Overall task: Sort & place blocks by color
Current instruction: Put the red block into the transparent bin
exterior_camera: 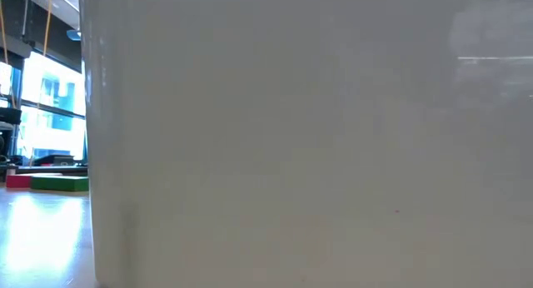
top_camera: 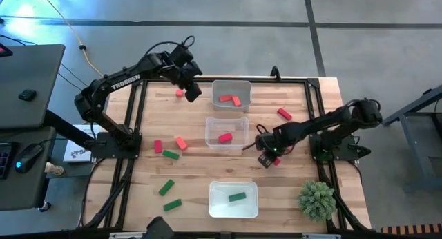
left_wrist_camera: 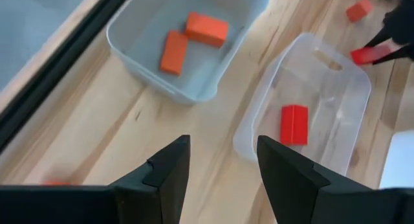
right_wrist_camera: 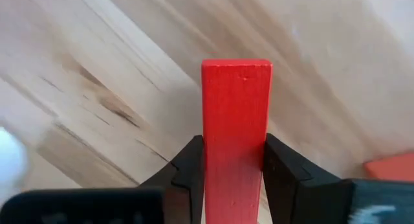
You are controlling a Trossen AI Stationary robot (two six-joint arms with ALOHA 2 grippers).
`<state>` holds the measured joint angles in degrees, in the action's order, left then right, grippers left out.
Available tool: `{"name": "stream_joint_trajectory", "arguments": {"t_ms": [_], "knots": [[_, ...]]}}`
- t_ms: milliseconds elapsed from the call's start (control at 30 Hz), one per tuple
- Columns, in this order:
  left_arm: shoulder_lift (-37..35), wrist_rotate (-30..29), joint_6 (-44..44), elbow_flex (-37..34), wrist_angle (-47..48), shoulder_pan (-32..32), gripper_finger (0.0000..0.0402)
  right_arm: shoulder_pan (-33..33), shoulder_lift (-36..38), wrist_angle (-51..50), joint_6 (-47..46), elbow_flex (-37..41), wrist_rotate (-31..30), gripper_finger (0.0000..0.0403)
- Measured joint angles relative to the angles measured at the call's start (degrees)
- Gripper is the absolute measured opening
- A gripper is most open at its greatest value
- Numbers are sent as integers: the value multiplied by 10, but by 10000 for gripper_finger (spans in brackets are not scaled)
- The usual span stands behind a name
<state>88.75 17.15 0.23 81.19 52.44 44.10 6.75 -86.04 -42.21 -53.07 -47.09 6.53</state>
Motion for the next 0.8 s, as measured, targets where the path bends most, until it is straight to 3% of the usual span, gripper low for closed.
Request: {"name": "stream_joint_trajectory", "arguments": {"t_ms": [133, 467, 800], "knots": [[0, -11, 16, 0, 36, 0, 170, -18, 0, -80, -7, -43, -28, 92], [0, -126, 49, 0, 124, 0, 170, -56, 1, -243, 27, -193, -125, 92], [0, -135, 49, 0, 186, 0, 170, -99, 2, -219, 116, -291, -190, 92]]}}
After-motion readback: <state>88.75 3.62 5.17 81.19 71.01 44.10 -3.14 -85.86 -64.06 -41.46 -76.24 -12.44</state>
